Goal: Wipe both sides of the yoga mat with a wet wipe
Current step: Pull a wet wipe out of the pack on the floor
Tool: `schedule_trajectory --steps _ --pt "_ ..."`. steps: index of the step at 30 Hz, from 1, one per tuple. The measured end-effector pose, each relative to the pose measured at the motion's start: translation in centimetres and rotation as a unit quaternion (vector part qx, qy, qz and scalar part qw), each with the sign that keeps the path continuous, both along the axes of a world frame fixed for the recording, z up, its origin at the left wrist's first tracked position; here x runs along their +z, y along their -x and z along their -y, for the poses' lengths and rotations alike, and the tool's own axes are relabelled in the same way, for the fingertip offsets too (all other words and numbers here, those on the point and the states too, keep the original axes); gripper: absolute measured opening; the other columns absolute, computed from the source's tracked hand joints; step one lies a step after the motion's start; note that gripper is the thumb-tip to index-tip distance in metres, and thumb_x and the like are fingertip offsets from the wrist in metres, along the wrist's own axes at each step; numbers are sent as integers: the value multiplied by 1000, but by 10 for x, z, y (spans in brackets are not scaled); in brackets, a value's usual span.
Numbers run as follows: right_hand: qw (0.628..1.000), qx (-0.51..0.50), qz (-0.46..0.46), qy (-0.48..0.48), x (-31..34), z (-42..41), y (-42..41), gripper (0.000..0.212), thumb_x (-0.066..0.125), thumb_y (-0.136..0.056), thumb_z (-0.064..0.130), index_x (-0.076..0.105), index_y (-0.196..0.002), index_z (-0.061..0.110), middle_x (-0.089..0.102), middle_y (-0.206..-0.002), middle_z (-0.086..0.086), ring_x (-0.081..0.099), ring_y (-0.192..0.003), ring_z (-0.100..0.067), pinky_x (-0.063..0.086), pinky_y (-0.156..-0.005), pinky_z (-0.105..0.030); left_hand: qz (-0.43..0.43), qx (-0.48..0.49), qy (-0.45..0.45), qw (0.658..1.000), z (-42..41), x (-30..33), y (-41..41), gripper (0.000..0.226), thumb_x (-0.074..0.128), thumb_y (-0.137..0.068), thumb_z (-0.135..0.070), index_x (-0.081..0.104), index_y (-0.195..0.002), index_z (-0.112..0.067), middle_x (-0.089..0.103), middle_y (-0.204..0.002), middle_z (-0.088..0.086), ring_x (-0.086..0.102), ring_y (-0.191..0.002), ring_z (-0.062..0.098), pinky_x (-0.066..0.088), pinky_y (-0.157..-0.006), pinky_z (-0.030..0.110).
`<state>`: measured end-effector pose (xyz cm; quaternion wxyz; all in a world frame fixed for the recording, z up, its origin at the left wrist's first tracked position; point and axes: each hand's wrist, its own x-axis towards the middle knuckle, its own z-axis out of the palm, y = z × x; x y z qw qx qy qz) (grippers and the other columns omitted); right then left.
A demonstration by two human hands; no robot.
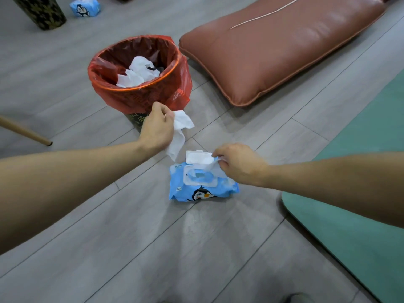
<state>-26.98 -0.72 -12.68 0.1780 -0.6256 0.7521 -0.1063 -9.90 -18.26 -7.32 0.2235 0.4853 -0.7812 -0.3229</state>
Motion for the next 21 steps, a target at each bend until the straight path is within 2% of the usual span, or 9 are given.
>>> schedule_trajectory --steps 3,5,7,9,11,14,15,17,21 --pt "998 10 30 58 16 15 -7 34 56 -102 25 67 -135 22 67 -128 -1 63 -114 -25 46 -96 -30 -12 0 18 1000 5 7 -2 17 48 -107 -28 54 -113 -13 60 -101 -5 55 -99 20 41 -86 35" --pt "997 64 26 -19 24 23 -15 51 63 -102 38 55 -150 27 63 -139 2 62 -120 -21 40 -93 -25 -14 -8 10 1000 9 4 -6 18 51 -106 -30 56 -113 -14 60 -102 -8 57 -102 19 45 -91 37" --pt "991 59 41 -109 26 28 -19 64 67 -98 44 46 -157 28 61 -144 3 62 -123 -22 45 -94 -27 -8 -26 -11 1000 13 3 -10 20 54 -104 -33 62 -112 -16 64 -105 -9 61 -104 18 49 -93 38" --pt "985 -38 121 -115 29 34 -13 50 67 -99 38 59 -145 21 69 -133 0 67 -118 -22 52 -96 -29 -2 -45 -39 998 13 4 -12 19 59 -102 -34 68 -110 -19 69 -105 -7 66 -101 17 53 -87 36" --pt "937 -169 291 -90 33 37 -4 31 64 -99 33 70 -124 15 76 -118 -5 74 -105 -22 62 -94 -38 -4 -74 -76 994 8 5 -10 16 62 -101 -33 71 -107 -22 72 -100 -7 68 -92 14 53 -75 31" --pt "842 -261 467 -64 48 36 7 38 68 -97 47 71 -113 13 79 -107 -8 78 -96 -22 65 -88 -42 21 -129 -123 984 -7 5 -1 14 65 -99 -29 70 -111 -24 74 -99 -1 71 -88 15 57 -71 30" --pt "834 -266 480 -61 52 33 11 38 73 -95 45 72 -112 12 79 -104 -7 79 -93 -21 65 -87 -41 35 -145 -133 980 -12 4 5 15 66 -98 -28 69 -113 -24 74 -101 0 72 -91 16 58 -74 31" --pt "829 -278 482 -58 56 25 17 23 79 -93 23 73 -107 6 78 -94 -10 77 -83 -19 65 -86 -39 58 -171 -158 971 -22 4 20 21 68 -96 -23 68 -117 -24 74 -103 2 73 -95 18 60 -80 35" --pt "818 -314 475 -82 54 -3 30 9 72 -90 -2 69 -94 6 65 -83 -10 64 -72 -21 61 -74 -32 106 -238 -265 928 -46 2 54 38 70 -87 -21 67 -124 -23 71 -109 1 70 -95 18 58 -80 35"
